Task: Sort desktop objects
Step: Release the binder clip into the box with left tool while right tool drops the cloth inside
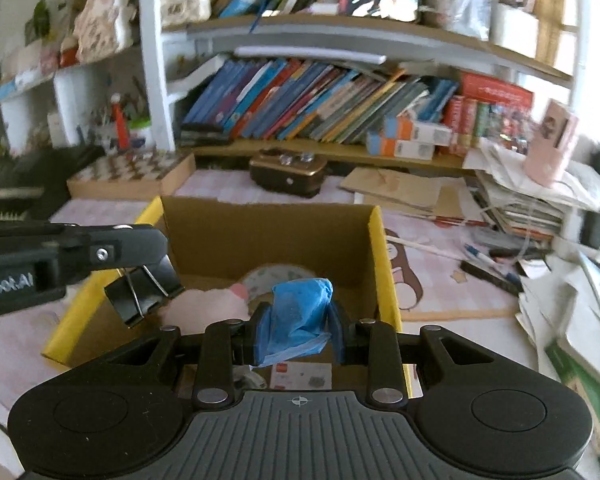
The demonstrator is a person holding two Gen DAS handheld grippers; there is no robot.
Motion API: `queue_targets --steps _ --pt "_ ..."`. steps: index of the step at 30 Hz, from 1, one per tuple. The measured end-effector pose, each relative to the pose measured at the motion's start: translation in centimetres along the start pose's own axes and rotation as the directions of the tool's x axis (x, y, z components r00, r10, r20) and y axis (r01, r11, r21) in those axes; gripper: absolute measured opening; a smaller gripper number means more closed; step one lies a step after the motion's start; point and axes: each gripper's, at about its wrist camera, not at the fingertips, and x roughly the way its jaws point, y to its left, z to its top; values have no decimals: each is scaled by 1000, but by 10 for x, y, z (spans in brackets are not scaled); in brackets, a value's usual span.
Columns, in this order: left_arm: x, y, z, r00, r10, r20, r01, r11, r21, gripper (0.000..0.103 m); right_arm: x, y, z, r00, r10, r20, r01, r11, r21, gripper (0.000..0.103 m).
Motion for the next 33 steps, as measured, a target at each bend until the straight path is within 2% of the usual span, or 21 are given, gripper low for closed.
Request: queue_targets --steps 5,11,20,24,27,29,33 --pt "24 7 -17 995 37 -90 -37 999 3 1 33 2 0 995 28 -92 -37 994 -99 30" --pt "42 16 -34 979 56 -196 -57 998 -2 2 64 9 -5 976 49 -210 -94 973 -211 30" --pt "47 9 -42 974 51 -222 -49 999 15 2 77 15 -3 939 66 -337 -165 948 -272 30" --pt "47 8 -43 973 50 -225 -47 999 16 2 78 16 -5 936 62 -347 -165 946 -278 30" --pt "45 8 -42 974 57 -218 -55 998 16 3 74 17 -5 943 47 -329 -147 947 -286 33" --pt "42 6 -42 975 75 -209 -71 997 26 7 71 16 -4 951 39 -308 -130 951 -280 39" --pt "30 4 -37 981 93 -173 -88 995 36 20 59 11 -1 965 59 -255 -118 968 -223 42"
